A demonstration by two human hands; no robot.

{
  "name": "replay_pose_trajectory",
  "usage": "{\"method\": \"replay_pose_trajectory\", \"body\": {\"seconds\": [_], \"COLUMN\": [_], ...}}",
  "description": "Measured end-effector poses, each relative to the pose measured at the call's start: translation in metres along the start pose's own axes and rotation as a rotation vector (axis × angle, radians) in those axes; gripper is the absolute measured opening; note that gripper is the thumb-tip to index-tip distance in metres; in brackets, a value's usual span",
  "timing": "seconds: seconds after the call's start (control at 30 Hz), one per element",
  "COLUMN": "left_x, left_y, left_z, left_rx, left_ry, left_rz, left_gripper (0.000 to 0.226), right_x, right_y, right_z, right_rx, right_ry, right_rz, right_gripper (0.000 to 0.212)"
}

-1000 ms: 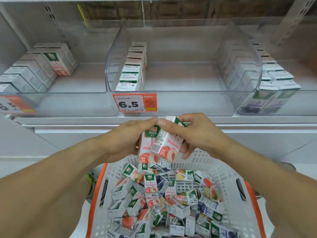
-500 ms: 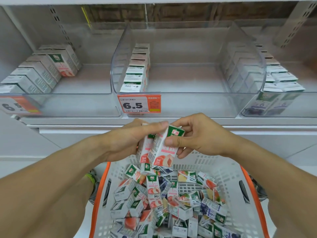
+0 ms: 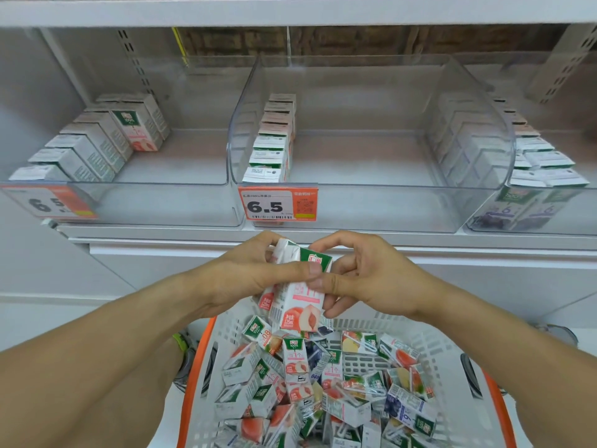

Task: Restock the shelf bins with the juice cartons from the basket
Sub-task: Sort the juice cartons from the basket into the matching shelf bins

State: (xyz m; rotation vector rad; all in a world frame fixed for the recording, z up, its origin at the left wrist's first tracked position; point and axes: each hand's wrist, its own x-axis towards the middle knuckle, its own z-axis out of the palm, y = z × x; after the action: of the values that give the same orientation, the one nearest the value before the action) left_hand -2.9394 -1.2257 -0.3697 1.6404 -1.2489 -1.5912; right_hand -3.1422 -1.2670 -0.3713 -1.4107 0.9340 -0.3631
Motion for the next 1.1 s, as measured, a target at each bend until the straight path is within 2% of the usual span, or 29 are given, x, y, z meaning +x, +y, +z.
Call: {"method": "replay_pose_trajectory", "body": {"seconds": [0.1, 0.23, 0.33, 0.5, 0.67, 0.73, 0.83, 0.97, 1.1], "left_x": [-0.003, -0.01, -0.016, -0.024, -0.033, -0.038, -0.044, -0.057, -0.077], "left_y": [0.0, 0.001, -0.003, -0.009, -0.011, -0.011, -0.014, -0.018, -0.018], "left_z": [-0.006, -0.012, -0.016, -0.029, -0.047, -0.052, -0.063, -0.085, -0.108], "left_rx": [-0.023, -0.065, -0.078, 0.024, 0.099, 0.145, 0.181, 0.068, -0.04], "left_ry": [0.023, 0.016, 0.023, 0.028, -0.057, -0.043, -0.004, 0.047, 0.159], "left_rz": [0.022, 0.036, 0.055, 0.086, 0.157, 0.193, 0.231, 0.287, 0.432], "left_gripper": [0.075, 0.066, 0.07, 0.066, 0.06, 0.055, 0.059, 0.082, 0.081], "right_x": [0.002, 0.005, 0.007, 0.013, 0.019, 0.022, 0.026, 0.03, 0.043], "right_y": [0.001, 0.002, 0.001, -0.003, -0.007, -0.006, -0.006, -0.02, -0.053], "right_z": [0.007, 0.019, 0.026, 0.025, 0.025, 0.03, 0.042, 0.062, 0.085], "right_rx": [0.05, 0.191, 0.207, 0.158, 0.151, 0.142, 0.089, 0.035, -0.009], "right_ry": [0.053, 0.101, 0.111, -0.005, -0.148, -0.197, -0.144, -0.08, -0.096], "right_rz": [-0.018, -0.046, -0.069, -0.024, -0.017, -0.064, -0.142, -0.292, -0.459], "right_gripper": [0.046, 0.035, 0.033, 0.051, 0.065, 0.067, 0.071, 0.075, 0.064]}}
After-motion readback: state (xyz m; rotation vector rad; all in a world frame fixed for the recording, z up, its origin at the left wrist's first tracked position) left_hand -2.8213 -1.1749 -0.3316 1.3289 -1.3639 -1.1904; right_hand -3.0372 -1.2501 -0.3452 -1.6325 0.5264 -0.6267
